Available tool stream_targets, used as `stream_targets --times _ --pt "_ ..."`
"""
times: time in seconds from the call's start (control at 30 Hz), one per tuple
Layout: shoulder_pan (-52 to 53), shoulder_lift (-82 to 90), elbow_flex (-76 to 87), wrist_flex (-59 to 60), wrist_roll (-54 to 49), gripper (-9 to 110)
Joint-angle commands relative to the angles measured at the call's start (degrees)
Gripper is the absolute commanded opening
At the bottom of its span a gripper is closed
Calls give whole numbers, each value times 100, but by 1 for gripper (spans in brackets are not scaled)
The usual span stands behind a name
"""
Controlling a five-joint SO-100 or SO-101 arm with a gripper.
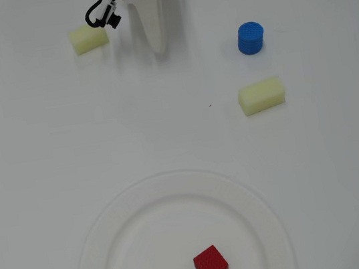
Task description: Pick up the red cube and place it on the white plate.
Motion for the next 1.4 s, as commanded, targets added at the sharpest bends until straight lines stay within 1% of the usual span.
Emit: stream_targets --times 0.0,0.3,0.4,1.37 --pt "53 18 44 -88 -62 0" --pt "105 18 44 -88 88 0" --pt "97 18 44 -88 26 5" --pt "97 18 44 -88 26 5"
